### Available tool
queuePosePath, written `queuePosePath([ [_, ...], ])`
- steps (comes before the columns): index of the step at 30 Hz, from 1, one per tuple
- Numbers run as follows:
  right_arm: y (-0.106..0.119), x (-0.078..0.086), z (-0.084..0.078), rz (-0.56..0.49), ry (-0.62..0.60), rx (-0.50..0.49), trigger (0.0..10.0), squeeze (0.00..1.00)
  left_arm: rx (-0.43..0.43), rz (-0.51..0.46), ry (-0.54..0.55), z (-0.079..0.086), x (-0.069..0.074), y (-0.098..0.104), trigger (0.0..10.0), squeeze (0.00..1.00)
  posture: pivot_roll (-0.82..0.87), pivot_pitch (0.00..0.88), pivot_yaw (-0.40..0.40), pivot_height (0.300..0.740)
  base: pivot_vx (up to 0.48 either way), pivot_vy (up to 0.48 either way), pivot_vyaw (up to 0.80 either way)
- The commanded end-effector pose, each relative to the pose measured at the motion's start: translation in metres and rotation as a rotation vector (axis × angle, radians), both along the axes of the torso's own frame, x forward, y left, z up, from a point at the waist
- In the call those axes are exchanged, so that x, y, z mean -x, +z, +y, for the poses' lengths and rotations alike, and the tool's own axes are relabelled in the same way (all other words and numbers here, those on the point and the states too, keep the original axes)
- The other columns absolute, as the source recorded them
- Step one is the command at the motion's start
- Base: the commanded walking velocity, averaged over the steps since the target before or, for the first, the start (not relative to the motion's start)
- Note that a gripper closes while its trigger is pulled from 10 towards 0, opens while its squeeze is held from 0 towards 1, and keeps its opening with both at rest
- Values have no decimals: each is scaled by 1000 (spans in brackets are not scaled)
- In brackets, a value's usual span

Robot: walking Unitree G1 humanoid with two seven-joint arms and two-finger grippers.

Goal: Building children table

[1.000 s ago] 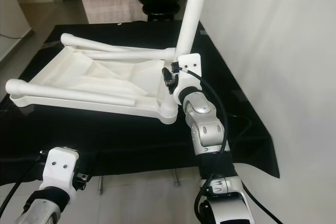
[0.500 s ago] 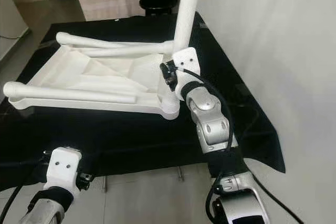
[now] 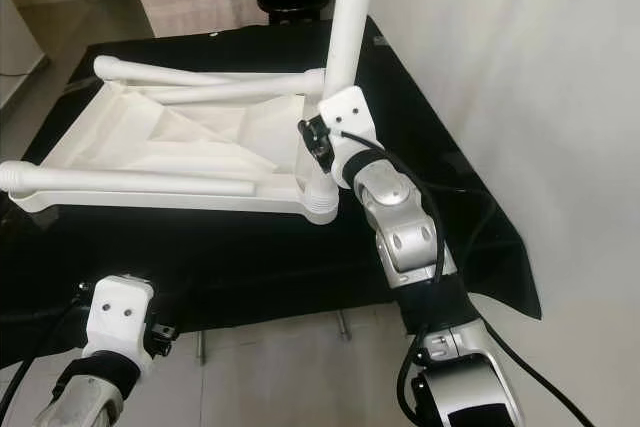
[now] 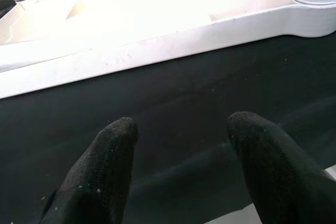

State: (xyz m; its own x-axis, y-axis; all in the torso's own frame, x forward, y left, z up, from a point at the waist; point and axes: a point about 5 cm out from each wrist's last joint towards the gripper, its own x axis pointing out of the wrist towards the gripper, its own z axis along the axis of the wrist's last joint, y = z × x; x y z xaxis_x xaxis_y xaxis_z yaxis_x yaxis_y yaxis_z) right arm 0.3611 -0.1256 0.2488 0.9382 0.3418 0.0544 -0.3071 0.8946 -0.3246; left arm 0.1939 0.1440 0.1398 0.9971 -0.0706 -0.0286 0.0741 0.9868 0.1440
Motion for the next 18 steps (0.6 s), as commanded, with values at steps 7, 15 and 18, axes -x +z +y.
queuePosePath([
  [7,-5,-5,6,120,195,-129,10000,0,0,24,4,1,2,-2,10000,0,-28,202,-26,740,0,0,0],
  [15,2,0,14,89,551,-104,10000,1000,28,22,-51,-4,7,2,10000,0,-8,232,-22,740,0,0,0],
  [18,4,2,16,84,613,-93,10000,1000,37,23,-67,-5,9,3,10000,0,0,248,-17,740,0,0,0],
])
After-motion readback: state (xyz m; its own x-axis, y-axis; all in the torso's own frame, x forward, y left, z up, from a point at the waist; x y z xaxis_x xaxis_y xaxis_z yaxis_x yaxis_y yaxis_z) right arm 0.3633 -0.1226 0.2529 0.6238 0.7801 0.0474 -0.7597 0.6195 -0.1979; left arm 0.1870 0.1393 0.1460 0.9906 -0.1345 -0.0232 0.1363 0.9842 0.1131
